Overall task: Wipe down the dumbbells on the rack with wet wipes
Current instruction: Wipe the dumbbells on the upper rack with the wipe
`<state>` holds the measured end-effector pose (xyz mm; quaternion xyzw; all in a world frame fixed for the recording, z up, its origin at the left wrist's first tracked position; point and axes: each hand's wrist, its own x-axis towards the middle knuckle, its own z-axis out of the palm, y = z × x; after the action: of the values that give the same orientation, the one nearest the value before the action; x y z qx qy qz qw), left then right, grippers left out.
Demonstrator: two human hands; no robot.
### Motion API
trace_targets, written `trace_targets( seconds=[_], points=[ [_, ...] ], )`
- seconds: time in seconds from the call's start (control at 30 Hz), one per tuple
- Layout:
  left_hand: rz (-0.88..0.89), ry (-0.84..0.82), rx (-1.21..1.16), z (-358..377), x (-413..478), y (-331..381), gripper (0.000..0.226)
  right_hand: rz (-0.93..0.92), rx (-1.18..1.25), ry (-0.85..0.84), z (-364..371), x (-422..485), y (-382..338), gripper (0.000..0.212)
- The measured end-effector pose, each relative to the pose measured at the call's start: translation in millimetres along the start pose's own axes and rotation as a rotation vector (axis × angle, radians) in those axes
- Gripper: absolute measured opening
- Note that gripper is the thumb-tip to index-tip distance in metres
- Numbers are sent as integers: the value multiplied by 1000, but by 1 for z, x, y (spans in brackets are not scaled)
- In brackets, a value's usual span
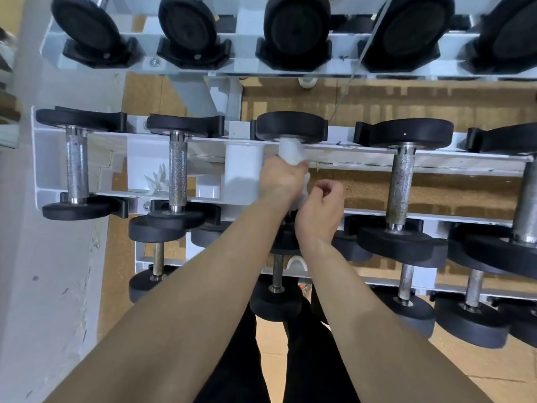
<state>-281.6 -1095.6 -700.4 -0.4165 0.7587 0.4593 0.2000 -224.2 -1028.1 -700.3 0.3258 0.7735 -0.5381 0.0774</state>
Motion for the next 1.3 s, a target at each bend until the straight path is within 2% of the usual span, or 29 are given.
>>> trace_targets(
  seconds=[0.07,0.17,0.33,0.43,0.53,0.67,0.77,0.9,0.97,1.03,1.2,1.3],
  points=[
    [12,-20,-143,-6,7,12,48,-1,-12,-4,2,-2,-1,16],
    [21,-189,-340,-19,11,13,39,14,-18,4,4,-3,-2,17],
    [-16,-456,-355,-35,4,-4,36,17,-35,1,3,-5,-5,18],
    [85,-471,-147,-45,-8,-15,27,6,-46,-6,3,-5,-6,16],
    [185,-470,-39,-50,-21,-19,12,1,-60,-3,1,-4,-5,13],
    [274,-459,159,-51,-29,-26,25,-1,-64,5,2,-5,-6,15],
    [351,-307,355,-56,-33,-47,30,1,-80,12,2,-5,-7,16],
    [498,-124,508,-58,-46,-55,23,1,-86,-2,2,-6,-8,18],
    [547,-48,671,-52,-52,-54,21,-3,-80,-22,2,-5,-8,20],
    [576,7,839,-50,-60,-52,28,-24,-52,-50,1,-5,-6,23],
    [618,-66,1027,-57,-86,-50,26,-56,-30,-126,0,-5,-6,30],
    [667,-166,996,-66,-98,-50,13,-40,-35,-140,-1,-7,-10,27]
  ],
)
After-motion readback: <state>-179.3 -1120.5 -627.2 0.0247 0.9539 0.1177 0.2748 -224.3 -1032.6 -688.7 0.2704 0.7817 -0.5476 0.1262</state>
